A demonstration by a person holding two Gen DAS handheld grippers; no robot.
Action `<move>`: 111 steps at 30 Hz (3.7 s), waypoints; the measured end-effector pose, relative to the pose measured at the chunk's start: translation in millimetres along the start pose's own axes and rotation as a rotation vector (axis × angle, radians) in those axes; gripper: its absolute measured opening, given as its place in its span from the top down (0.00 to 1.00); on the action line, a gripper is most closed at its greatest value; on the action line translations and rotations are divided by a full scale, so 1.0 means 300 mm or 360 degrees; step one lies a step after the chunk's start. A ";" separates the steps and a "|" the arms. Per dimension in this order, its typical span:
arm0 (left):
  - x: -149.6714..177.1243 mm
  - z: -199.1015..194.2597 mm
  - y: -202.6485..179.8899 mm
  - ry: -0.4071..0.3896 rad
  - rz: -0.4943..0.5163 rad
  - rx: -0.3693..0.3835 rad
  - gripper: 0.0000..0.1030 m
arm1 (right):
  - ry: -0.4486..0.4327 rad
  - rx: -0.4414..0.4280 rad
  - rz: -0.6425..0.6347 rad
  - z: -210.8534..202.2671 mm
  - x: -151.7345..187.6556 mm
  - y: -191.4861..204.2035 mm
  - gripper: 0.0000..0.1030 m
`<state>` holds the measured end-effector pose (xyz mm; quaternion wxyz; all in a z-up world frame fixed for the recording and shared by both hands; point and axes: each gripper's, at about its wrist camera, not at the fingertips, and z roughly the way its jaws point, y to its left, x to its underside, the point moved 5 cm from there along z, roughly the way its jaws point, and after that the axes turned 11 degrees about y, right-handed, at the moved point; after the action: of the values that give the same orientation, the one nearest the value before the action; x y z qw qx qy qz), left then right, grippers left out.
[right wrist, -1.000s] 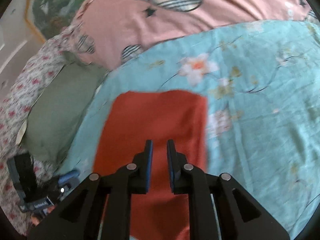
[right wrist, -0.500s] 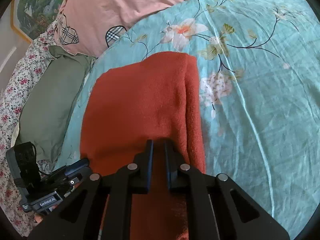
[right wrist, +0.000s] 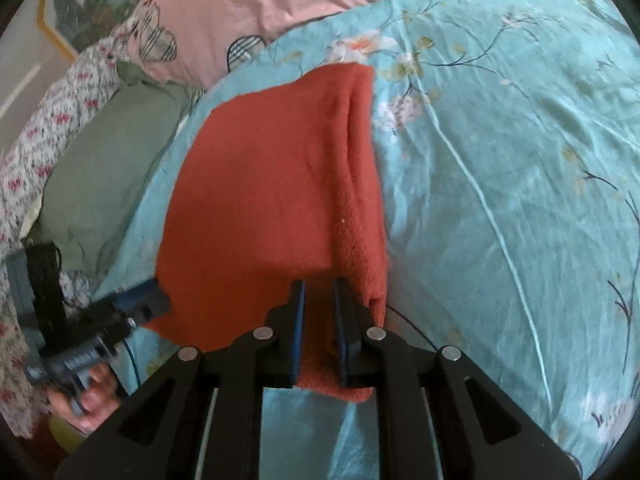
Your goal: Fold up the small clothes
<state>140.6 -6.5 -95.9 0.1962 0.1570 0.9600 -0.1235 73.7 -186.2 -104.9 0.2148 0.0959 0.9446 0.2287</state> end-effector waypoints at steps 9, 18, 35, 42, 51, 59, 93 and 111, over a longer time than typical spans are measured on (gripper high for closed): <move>0.108 -0.087 0.077 0.0022 -0.0152 -0.0046 0.45 | -0.0037 0.0079 -0.0003 -0.082 0.047 0.035 0.75; 0.213 -0.194 0.104 -0.0021 -0.0168 -0.0366 0.44 | -0.0065 0.0144 -0.0088 -0.148 0.134 0.104 0.61; 0.270 -0.428 0.046 -0.0278 -0.0115 -0.0912 0.00 | -0.0097 0.0237 -0.0250 -0.221 0.205 0.177 0.27; 0.234 -0.374 0.081 -0.0252 -0.0196 -0.0960 0.00 | -0.0107 0.0320 -0.0342 -0.220 0.193 0.200 0.15; 0.175 -0.276 0.066 -0.0118 -0.0176 -0.0904 0.00 | -0.0032 0.0363 -0.0363 -0.162 0.188 0.198 0.13; 0.140 -0.259 0.043 -0.0074 -0.0126 -0.0780 0.00 | -0.0012 0.0423 -0.0393 -0.154 0.149 0.206 0.10; -0.016 -0.276 0.054 -0.0139 -0.0173 -0.0723 0.00 | -0.0008 0.0421 -0.0492 -0.109 -0.013 0.284 0.03; -0.130 -0.230 0.070 -0.0093 -0.0208 -0.0780 0.00 | 0.0002 0.0350 -0.0487 -0.092 -0.205 0.257 0.01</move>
<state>158.8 23.5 -21.7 0.2475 0.0388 0.9633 0.0960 122.3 -146.4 -24.0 0.2348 -0.0261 0.9676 0.0887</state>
